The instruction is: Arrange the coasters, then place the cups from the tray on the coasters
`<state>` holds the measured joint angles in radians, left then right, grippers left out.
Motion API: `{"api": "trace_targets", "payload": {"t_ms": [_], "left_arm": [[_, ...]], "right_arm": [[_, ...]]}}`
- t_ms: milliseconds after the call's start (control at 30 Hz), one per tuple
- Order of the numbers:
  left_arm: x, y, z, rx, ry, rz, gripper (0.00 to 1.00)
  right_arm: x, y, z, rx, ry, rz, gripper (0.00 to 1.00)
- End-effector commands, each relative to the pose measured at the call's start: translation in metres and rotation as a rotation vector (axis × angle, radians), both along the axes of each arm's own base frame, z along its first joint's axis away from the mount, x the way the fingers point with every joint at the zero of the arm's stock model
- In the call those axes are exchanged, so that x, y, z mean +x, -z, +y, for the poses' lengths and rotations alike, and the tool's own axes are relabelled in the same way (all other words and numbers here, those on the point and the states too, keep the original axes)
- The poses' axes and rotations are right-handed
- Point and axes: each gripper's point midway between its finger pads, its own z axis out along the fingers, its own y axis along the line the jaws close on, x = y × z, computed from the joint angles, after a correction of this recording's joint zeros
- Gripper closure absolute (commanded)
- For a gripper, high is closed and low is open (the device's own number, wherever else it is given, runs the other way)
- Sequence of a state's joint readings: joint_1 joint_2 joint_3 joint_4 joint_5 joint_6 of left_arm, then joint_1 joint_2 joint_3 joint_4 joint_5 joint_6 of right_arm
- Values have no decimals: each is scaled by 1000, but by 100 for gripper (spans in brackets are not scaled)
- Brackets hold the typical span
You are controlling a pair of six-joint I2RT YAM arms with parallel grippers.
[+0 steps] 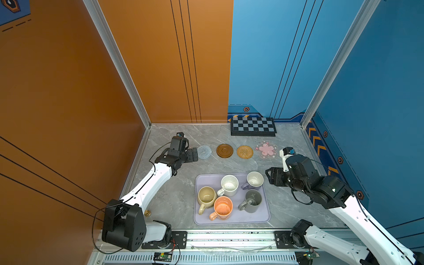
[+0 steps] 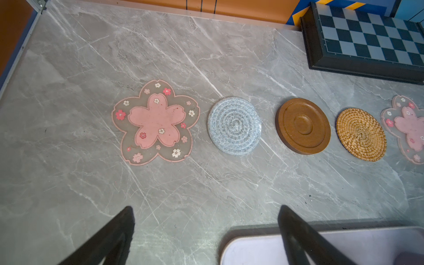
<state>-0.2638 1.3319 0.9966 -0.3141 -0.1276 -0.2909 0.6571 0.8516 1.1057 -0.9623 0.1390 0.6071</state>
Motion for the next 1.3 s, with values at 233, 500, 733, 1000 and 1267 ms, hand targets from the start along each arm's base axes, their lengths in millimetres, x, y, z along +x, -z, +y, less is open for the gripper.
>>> {"api": "trace_targets", "payload": {"t_ms": [233,500,733,1000,1267], "left_arm": [[12,-62,-27,103,81,-418,2],[25,-65,-27,-73,87,-404,2],[26,-69,-28,47,123,-439,2],[17,-60,-29,0,117,-428,2],[8,-57,-24,-6,95,-356,2]], "right_arm": [[-11,7,-6,2,68,25,31],[-13,2,6,-18,35,5,30],[-17,3,18,-18,0,22,30],[-41,11,44,-67,-90,74,30],[-73,20,67,-47,-146,104,30]]}}
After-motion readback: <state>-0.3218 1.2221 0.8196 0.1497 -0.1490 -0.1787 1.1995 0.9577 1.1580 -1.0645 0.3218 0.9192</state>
